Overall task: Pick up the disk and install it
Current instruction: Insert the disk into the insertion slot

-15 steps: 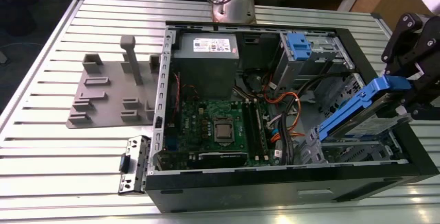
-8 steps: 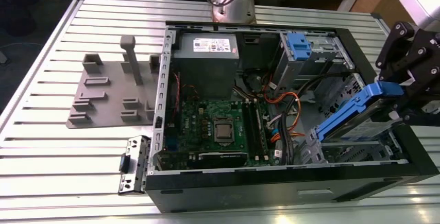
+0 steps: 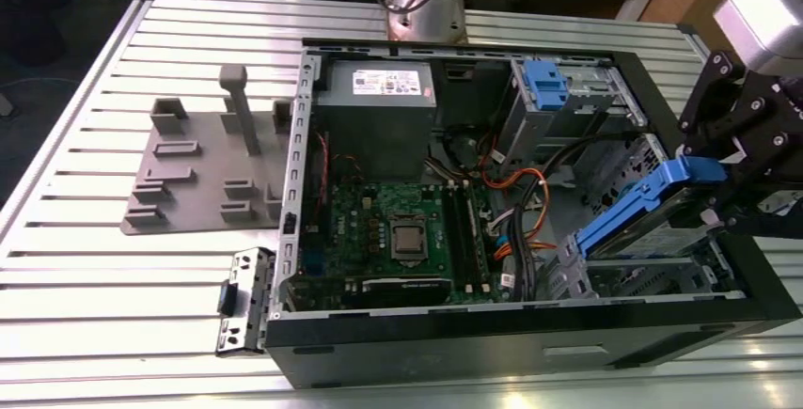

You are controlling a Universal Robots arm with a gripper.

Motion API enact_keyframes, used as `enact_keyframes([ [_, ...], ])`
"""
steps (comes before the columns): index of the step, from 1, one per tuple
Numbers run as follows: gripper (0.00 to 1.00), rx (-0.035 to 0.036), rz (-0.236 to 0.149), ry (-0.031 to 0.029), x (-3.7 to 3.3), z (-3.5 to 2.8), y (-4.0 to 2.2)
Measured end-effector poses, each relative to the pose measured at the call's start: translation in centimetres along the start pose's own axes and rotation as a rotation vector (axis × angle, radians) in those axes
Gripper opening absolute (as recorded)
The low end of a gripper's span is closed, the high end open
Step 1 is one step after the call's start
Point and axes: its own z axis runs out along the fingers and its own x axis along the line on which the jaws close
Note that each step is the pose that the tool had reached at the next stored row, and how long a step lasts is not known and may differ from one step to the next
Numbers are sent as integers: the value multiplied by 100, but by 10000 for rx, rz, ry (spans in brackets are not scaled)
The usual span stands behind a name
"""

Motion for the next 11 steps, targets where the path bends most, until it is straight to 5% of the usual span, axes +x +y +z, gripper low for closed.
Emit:
enact_keyframes([
  [11,36,0,0,1,9,95,-2],
])
